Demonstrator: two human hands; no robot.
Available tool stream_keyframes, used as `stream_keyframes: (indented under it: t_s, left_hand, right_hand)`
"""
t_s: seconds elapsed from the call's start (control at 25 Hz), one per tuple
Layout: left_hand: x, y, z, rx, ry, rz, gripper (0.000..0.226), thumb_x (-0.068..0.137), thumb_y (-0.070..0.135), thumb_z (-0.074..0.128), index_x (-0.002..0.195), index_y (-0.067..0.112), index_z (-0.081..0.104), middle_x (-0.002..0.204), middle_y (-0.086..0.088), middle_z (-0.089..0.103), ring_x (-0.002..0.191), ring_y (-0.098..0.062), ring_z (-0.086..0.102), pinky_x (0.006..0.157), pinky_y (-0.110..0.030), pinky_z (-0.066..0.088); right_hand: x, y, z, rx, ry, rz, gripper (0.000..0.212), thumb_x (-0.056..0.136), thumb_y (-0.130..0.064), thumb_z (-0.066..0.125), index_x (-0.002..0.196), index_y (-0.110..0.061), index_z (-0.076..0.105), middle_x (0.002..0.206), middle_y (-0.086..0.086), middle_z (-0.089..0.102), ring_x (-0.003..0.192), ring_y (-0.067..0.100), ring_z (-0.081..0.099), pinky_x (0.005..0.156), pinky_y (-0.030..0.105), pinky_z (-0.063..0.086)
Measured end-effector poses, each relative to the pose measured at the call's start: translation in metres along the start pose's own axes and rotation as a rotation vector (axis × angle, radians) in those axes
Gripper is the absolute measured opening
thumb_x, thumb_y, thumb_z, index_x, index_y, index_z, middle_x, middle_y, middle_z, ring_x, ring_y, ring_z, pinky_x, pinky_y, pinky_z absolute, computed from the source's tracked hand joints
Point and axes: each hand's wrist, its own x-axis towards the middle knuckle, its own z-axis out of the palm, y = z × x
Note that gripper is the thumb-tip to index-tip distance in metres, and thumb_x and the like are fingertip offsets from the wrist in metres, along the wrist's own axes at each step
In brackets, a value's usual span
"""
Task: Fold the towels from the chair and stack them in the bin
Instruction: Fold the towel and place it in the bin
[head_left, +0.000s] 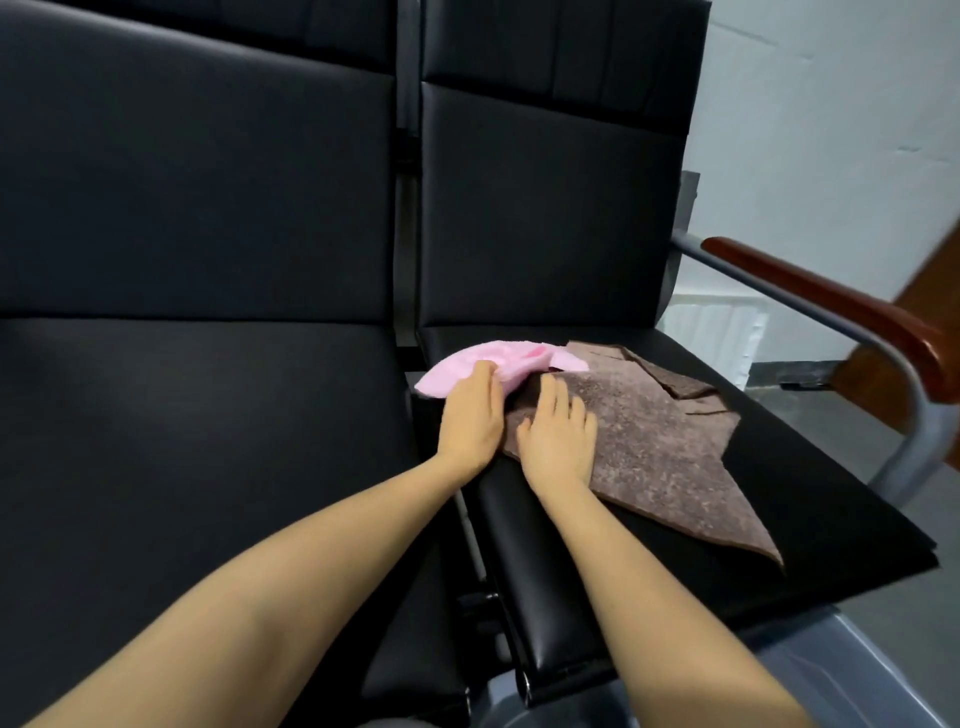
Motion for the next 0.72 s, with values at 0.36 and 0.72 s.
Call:
stream_keyframes:
  t_s: [0.36, 0.72]
  left_hand:
    - [-0.016, 0.008, -0.068, -0.064, -0.294, 0.268, 0.041, 0.076, -0.008, 0.05, 0.116, 0.002, 0.057, 0.111, -0.006, 0.061, 0.1, -0.011, 0.052, 0.087, -0.019, 0.039]
    - [-0.008, -0.02, -0.237, -0.514, -0.265, -0.361, 0.022, 0.086, 0.026, 0.057, 0.102, 0.011, 0.062, 0.101, -0.005, 0.065, 0.099, -0.02, 0.061, 0.086, -0.026, 0.046]
  right_hand:
    - [-0.011, -0.029, -0.03, 0.104, 0.214, -0.27, 0.064, 0.055, -0.01, 0.076, 0.115, -0.015, 0.056, 0.086, 0.007, 0.069, 0.087, 0.027, 0.058, 0.082, 0.032, 0.026]
    - [-0.023, -0.201, -0.115, 1.065, -0.266, 0.059, 0.026, 0.094, -0.025, 0.038, 0.094, -0.018, 0.063, 0.096, 0.005, 0.068, 0.097, 0.027, 0.062, 0.087, 0.041, 0.05]
